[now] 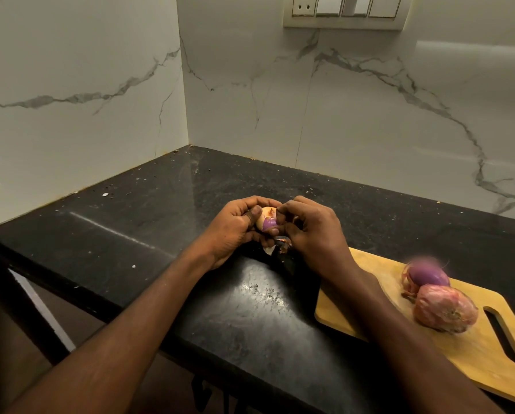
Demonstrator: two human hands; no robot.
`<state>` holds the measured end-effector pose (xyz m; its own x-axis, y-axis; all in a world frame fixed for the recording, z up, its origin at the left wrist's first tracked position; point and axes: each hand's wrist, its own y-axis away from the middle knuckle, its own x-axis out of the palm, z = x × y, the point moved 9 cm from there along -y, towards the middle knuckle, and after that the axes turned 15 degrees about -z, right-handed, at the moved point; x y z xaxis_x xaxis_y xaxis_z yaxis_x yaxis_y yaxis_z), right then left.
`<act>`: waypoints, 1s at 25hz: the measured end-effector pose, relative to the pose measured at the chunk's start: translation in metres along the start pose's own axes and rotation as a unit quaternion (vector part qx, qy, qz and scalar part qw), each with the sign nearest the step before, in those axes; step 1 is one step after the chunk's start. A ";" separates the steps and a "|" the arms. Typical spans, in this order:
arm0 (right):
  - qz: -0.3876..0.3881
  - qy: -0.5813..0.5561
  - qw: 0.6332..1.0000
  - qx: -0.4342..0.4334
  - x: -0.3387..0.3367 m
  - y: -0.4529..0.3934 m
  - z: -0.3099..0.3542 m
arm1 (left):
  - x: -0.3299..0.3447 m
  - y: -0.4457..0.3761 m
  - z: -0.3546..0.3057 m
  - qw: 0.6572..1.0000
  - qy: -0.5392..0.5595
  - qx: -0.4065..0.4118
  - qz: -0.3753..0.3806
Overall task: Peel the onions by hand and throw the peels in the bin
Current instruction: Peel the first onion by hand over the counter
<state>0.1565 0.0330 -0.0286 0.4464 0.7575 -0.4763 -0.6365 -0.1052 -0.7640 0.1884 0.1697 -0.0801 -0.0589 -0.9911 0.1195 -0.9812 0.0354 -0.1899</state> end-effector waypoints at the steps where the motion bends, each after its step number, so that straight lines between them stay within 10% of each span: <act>1: -0.004 -0.003 1.000 0.002 -0.001 0.000 0.000 | -0.001 0.000 0.001 1.000 0.009 -0.006 0.000; 19: -0.045 -0.072 0.990 0.110 -0.011 -0.002 -0.018 | -0.006 -0.002 -0.001 0.996 0.073 -0.025 -0.034; 25: 0.003 -0.025 1.000 0.019 -0.007 -0.004 0.000 | -0.003 0.000 -0.002 0.998 0.058 -0.015 -0.008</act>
<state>0.1558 0.0284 -0.0227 0.4117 0.7881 -0.4577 -0.6627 -0.0858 -0.7439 0.1886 0.1727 -0.0782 -0.0628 -0.9702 0.2341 -0.9871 0.0258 -0.1580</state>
